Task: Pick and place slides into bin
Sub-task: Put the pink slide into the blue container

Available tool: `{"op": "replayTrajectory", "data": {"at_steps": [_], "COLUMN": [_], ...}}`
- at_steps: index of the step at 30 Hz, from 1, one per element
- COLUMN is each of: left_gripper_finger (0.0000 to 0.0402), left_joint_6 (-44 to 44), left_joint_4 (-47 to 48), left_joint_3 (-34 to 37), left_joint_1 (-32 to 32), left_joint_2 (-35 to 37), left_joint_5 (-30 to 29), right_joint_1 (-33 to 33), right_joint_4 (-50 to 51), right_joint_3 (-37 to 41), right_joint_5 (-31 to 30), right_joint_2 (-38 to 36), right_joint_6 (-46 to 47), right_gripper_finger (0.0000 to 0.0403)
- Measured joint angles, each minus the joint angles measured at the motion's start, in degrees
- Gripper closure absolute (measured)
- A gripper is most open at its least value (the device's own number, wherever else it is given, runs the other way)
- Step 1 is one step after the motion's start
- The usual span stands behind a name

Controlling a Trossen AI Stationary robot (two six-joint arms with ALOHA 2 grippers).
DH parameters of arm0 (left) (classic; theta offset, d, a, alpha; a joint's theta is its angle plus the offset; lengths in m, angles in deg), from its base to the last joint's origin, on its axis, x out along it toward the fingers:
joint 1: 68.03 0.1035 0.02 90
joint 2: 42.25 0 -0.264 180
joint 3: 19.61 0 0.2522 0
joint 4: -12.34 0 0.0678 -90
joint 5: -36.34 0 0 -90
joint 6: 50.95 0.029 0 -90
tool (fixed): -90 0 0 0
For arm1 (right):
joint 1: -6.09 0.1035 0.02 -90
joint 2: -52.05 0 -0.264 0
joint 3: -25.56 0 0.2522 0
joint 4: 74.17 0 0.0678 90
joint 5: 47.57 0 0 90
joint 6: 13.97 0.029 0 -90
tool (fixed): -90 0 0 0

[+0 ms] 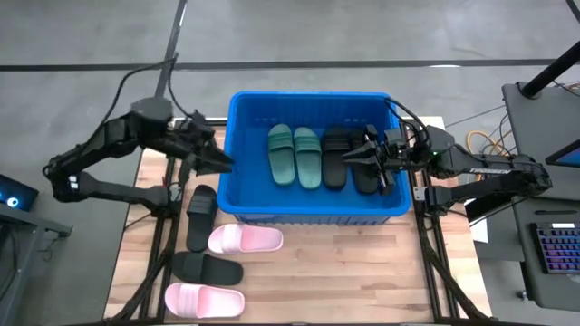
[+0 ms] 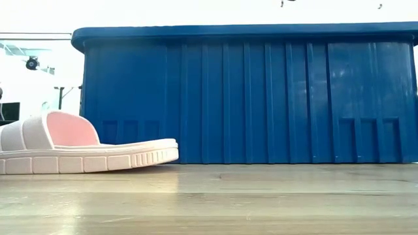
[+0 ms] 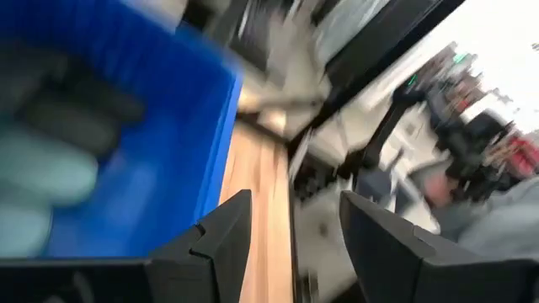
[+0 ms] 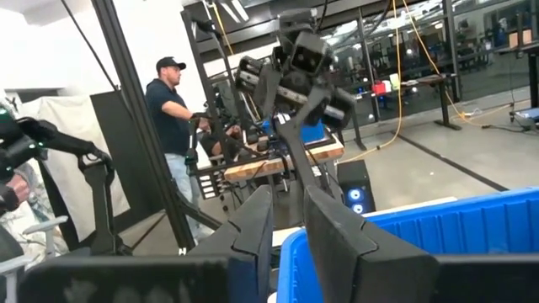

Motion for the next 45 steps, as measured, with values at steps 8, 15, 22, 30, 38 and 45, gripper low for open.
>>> {"op": "replayTrajectory", "data": {"at_steps": [8,15,22,30,38,45], "left_gripper_finger": [0.0236,0.0236,0.0236,0.0236,0.0236,0.0219], "left_joint_6": [-6.6,-16.0,-31.9,-46.4,-53.0,-54.5], "left_joint_4": [24.9,37.2,38.2,29.1,22.5,13.9], "left_joint_3": [-4.8,-2.8,4.6,13.0,14.5,20.5], "left_joint_1": [-2.0,-4.5,-10.0,-22.1,-30.4,-38.0], "left_joint_2": [-3.1,-1.5,1.0,1.9,0.8,0.8], "left_joint_5": [-0.1,-5.0,-7.8,-8.5,-19.8,-32.7], "right_joint_1": [0.0,0.0,0.0,0.0,0.0,0.0], "right_joint_4": [4.3,5.8,5.8,5.8,5.8,5.8], "right_joint_3": [0.0,0.0,0.0,0.0,0.0,0.0], "right_joint_5": [-1.7,-3.8,-9.2,-9.2,-11.3,-12.2], "right_joint_2": [0.0,0.0,-0.1,-0.1,-0.1,-0.1], "right_joint_6": [-0.2,-1.1,-4.5,-6.6,-10.5,-10.6], "right_gripper_finger": [0.0338,0.0337,0.0342,0.0340,0.0344,0.0342]}}
